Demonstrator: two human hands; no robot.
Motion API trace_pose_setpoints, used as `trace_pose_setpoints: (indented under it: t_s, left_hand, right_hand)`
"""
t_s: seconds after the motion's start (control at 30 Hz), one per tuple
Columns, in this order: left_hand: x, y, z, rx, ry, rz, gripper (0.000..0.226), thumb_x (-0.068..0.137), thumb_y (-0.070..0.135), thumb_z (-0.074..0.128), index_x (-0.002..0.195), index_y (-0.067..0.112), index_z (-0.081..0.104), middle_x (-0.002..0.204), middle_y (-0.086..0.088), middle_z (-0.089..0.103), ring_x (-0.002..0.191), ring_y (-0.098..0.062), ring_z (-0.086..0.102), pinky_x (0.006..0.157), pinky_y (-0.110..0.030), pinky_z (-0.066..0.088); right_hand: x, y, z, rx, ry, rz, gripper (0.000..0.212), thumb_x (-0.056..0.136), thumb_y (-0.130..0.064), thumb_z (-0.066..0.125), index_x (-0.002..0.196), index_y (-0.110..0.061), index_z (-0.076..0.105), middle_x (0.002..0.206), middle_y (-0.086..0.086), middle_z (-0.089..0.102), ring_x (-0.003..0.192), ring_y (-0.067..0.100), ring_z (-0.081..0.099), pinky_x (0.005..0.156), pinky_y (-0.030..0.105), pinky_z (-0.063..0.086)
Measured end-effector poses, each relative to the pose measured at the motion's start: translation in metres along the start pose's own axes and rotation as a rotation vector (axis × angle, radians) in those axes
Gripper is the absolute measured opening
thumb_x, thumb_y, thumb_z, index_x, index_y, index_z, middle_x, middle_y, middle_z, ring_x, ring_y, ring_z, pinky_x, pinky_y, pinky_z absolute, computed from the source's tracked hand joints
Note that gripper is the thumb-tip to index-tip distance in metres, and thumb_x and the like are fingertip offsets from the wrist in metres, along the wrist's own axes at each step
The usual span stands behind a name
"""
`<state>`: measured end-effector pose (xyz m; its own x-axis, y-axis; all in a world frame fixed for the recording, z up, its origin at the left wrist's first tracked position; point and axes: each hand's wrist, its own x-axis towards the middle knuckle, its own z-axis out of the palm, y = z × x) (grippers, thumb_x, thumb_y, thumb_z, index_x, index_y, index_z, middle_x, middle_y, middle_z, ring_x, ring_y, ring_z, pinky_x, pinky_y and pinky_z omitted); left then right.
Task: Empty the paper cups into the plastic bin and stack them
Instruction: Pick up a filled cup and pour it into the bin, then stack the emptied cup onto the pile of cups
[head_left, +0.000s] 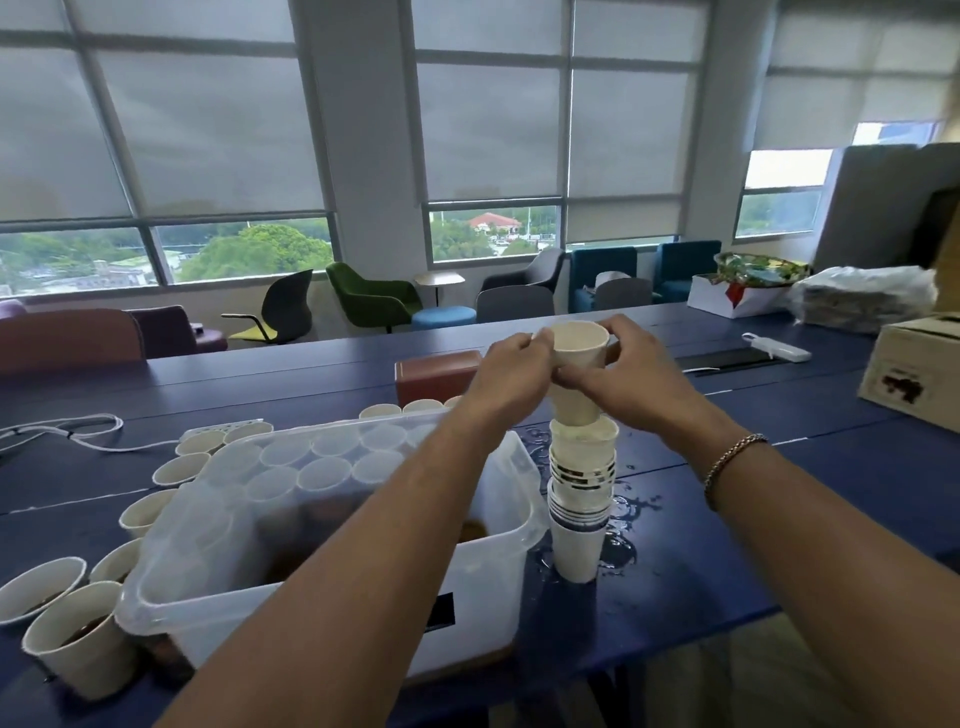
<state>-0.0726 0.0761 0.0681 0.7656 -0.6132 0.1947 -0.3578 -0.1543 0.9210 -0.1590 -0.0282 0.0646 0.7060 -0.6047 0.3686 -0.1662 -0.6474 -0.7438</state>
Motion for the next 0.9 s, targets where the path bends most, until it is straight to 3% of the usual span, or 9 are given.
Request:
trace_pose_setpoints:
  t_s: [0.1, 0.2, 0.4, 0.63, 0.73, 0.83, 0.9]
  left_hand:
    - [0.001, -0.009, 0.006, 0.06, -0.054, -0.023, 0.043, 0.104, 0.043, 0.036, 0.129, 0.017, 0.057, 0.128, -0.008, 0.062, 0.114, -0.024, 0.06, 0.104, -0.045, 0.046]
    - [0.005, -0.019, 0.002, 0.092, -0.049, -0.037, 0.053, 0.103, 0.048, 0.036, 0.139, 0.013, 0.051, 0.138, -0.008, 0.057, 0.124, -0.026, 0.055, 0.11, -0.047, 0.04]
    - [0.024, -0.031, -0.036, 0.087, 0.068, -0.037, 0.05, 0.104, 0.045, 0.034, 0.136, 0.013, 0.055, 0.132, -0.006, 0.061, 0.117, -0.024, 0.058, 0.104, -0.043, 0.043]
    - [0.058, -0.069, -0.098, 0.237, 0.181, -0.094, 0.042, 0.105, 0.04, 0.036, 0.121, 0.011, 0.062, 0.117, -0.012, 0.065, 0.104, -0.027, 0.061, 0.093, -0.042, 0.05]
    - [0.074, -0.087, -0.121, 0.357, 0.169, -0.118, 0.041, 0.105, 0.036, 0.038, 0.125, 0.01, 0.061, 0.12, -0.011, 0.065, 0.103, -0.025, 0.059, 0.085, -0.035, 0.048]
    - [0.091, -0.098, -0.139, 0.438, 0.143, -0.124, 0.039, 0.104, 0.037, 0.04, 0.125, 0.012, 0.06, 0.12, -0.009, 0.065, 0.106, -0.024, 0.059, 0.092, -0.038, 0.048]
    - [0.105, -0.104, -0.15, 0.455, 0.129, -0.123, 0.038, 0.104, 0.037, 0.041, 0.125, 0.013, 0.061, 0.121, -0.008, 0.065, 0.108, -0.024, 0.059, 0.096, -0.039, 0.047]
  right_hand:
    - [-0.002, 0.008, -0.002, -0.061, -0.056, 0.083, 0.085, 0.064, -0.062, 0.074, 0.133, -0.024, 0.042, 0.123, 0.001, 0.057, 0.106, 0.022, 0.058, 0.09, 0.044, 0.052]
    - [0.0, 0.012, 0.0, -0.106, -0.037, 0.098, 0.085, 0.068, -0.06, 0.075, 0.136, -0.026, 0.037, 0.13, 0.004, 0.052, 0.114, 0.024, 0.054, 0.095, 0.046, 0.049]
    - [0.016, -0.026, 0.024, -0.102, 0.109, -0.073, 0.046, 0.083, -0.048, 0.067, 0.122, -0.027, 0.052, 0.117, -0.003, 0.059, 0.104, 0.016, 0.056, 0.089, 0.04, 0.051]
    - [0.055, -0.063, 0.11, 0.039, -0.083, -0.039, 0.018, 0.086, -0.029, 0.062, 0.099, -0.018, 0.066, 0.099, 0.002, 0.066, 0.091, 0.019, 0.06, 0.084, 0.034, 0.051]
    - [0.08, -0.057, 0.146, -0.01, -0.183, 0.047, 0.027, 0.084, -0.027, 0.058, 0.105, -0.013, 0.066, 0.103, 0.006, 0.065, 0.094, 0.023, 0.059, 0.085, 0.035, 0.051]
    - [0.107, -0.042, 0.169, -0.106, -0.254, 0.12, 0.04, 0.079, -0.029, 0.054, 0.112, -0.008, 0.063, 0.108, 0.011, 0.063, 0.092, 0.027, 0.056, 0.082, 0.033, 0.048]
    - [0.128, -0.029, 0.182, -0.167, -0.315, 0.169, 0.031, 0.083, -0.019, 0.052, 0.111, -0.006, 0.059, 0.113, 0.014, 0.062, 0.093, 0.028, 0.054, 0.079, 0.031, 0.043]
